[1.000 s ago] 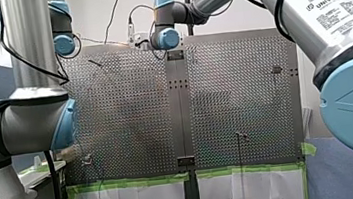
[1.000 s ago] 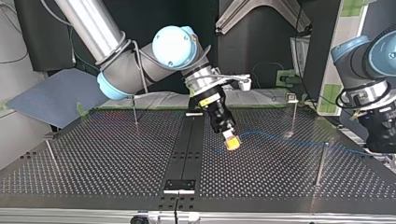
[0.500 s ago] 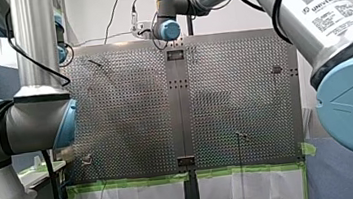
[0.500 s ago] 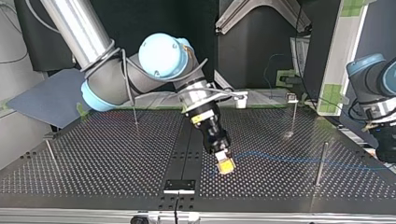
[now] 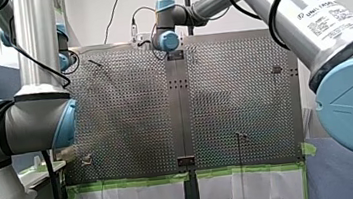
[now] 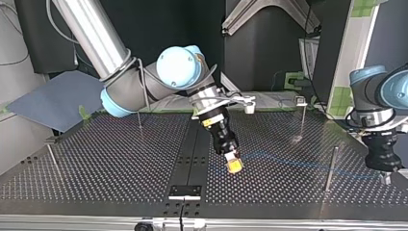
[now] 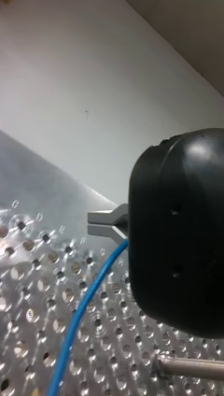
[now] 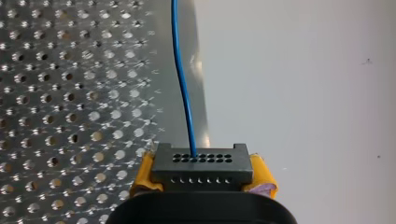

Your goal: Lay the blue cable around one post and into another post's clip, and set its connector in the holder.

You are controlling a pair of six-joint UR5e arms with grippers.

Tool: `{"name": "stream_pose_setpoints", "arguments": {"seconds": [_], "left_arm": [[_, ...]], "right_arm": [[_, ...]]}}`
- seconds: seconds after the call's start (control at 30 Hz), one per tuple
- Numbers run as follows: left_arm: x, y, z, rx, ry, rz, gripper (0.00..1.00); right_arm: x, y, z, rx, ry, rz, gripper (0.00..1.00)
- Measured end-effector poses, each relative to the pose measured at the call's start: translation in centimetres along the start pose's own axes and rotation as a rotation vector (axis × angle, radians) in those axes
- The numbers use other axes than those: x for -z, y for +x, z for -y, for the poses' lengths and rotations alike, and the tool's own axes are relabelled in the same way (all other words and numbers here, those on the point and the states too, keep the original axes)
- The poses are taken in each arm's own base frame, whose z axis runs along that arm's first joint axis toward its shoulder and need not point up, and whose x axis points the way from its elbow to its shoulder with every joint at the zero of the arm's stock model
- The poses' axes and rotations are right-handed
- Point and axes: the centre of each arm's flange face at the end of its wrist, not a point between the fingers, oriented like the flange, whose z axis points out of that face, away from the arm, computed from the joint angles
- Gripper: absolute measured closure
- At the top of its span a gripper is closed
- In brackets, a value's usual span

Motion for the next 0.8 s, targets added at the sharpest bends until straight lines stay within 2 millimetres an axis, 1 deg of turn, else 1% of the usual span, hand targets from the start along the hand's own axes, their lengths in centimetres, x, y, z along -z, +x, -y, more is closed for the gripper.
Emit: {"name": "stream_pose_setpoints", "arguments": {"seconds": [0.2, 0.33, 0.43, 0.6, 0.8], "left_arm": [[-0.3, 1.5, -1.0, 0.004, -0.014, -0.025, 0.99], [-0.4, 2.2, -1.1, 0.005, -0.018, -0.036, 0.99], [-0.3, 3.5, -1.5, -0.005, -0.030, -0.063, 0.99], [-0.1, 6.1, -2.2, -0.032, -0.053, -0.119, 0.99], [0.6, 7.5, -2.4, -0.031, -0.075, -0.129, 0.99]], "right_arm": [[-0.1, -1.1, -0.1, 0.005, -0.003, 0.018, 1.00], [0.0, -1.9, -0.2, 0.008, -0.009, 0.034, 1.00], [0.0, -3.0, -0.4, 0.010, -0.014, 0.056, 1.00], [0.2, -5.6, -0.7, 0.019, -0.025, 0.116, 1.00], [0.9, -9.2, -1.4, 0.038, -0.067, 0.206, 1.00]]}}
